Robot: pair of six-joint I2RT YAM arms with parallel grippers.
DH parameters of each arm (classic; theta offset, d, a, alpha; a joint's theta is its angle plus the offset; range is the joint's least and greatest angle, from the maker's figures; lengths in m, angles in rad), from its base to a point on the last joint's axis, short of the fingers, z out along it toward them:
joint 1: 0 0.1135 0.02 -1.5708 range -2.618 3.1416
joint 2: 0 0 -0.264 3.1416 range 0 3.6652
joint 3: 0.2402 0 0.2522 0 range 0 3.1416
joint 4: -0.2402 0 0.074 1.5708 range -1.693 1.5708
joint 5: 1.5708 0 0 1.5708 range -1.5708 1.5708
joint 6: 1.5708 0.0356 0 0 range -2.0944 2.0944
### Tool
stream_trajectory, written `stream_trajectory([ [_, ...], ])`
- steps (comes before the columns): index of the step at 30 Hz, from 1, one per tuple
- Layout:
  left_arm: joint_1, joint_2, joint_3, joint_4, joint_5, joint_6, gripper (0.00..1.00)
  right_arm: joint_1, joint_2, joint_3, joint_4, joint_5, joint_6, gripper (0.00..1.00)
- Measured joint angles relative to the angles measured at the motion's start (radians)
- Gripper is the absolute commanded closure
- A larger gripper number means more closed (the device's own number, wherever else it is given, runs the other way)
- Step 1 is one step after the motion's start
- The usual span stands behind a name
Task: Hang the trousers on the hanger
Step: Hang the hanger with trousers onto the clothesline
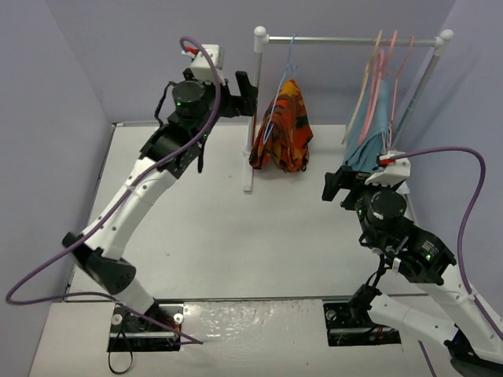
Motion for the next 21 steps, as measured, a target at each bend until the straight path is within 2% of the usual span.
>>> stream_trajectory([
  [4, 0.005, -0.203, -0.148, -0.104, -0.045, 0.052, 0.03, 0.000, -0.044, 0.019, -0.006, 0.001, -0.053, 0.00],
  [9, 0.021, -0.529, -0.458, -0.283, -0.147, 0.076, 0.03, 0.000, -0.123, 0.029, -0.036, 0.025, -0.101, 0.00],
  [12, 0.029, -0.687, -0.591, -0.401, -0.216, 0.062, 0.03, 0.000, -0.178, 0.023, -0.052, 0.042, -0.122, 0.00],
  [21, 0.033, -1.054, -0.848, -0.700, -0.383, -0.043, 0.03, 0.000, -0.333, -0.046, -0.093, 0.078, -0.159, 0.00],
])
